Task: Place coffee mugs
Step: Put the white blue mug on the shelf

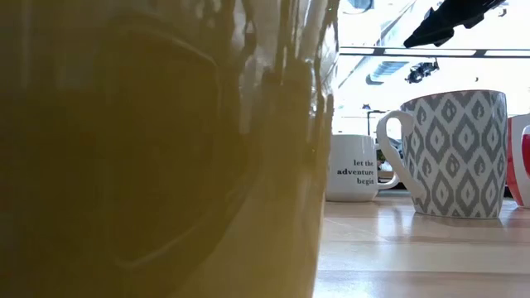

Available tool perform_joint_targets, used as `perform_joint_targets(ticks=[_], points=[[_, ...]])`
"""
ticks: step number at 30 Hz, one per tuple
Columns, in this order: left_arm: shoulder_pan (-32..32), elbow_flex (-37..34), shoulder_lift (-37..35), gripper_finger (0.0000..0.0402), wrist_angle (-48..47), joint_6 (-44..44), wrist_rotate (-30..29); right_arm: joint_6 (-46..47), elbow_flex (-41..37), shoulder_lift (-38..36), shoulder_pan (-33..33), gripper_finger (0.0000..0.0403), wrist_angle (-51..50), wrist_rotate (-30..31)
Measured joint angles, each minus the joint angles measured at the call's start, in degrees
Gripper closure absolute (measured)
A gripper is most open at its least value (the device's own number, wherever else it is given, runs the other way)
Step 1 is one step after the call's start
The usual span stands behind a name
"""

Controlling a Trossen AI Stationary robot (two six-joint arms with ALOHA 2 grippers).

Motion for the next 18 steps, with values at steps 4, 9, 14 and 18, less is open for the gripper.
perform_joint_targets(ticks=[4, 9, 14, 18], points=[[-1.7, -2.9, 0.0, 0.0391, 1.4, -1.5, 2.0, 0.0, 0.0, 0.0, 0.0, 0.0245, 0.4, 0.0], [-3.5, -5.9, 0.0, 0.0391, 7.9, -3.4, 4.3, 0.0, 0.0, 0.0, 0.0, 0.0245, 0.4, 0.0], [-5.0, -9.0, 0.0, 0.0391, 13.3, -4.9, 6.5, 0.0, 0.0, 0.0, 0.0, 0.0245, 0.4, 0.0], [-6.1, -10.4, 0.1, 0.0391, 13.7, -7.1, 6.6, 0.0, 0.0, 0.0, 0.0, 0.0245, 0.4, -0.4]])
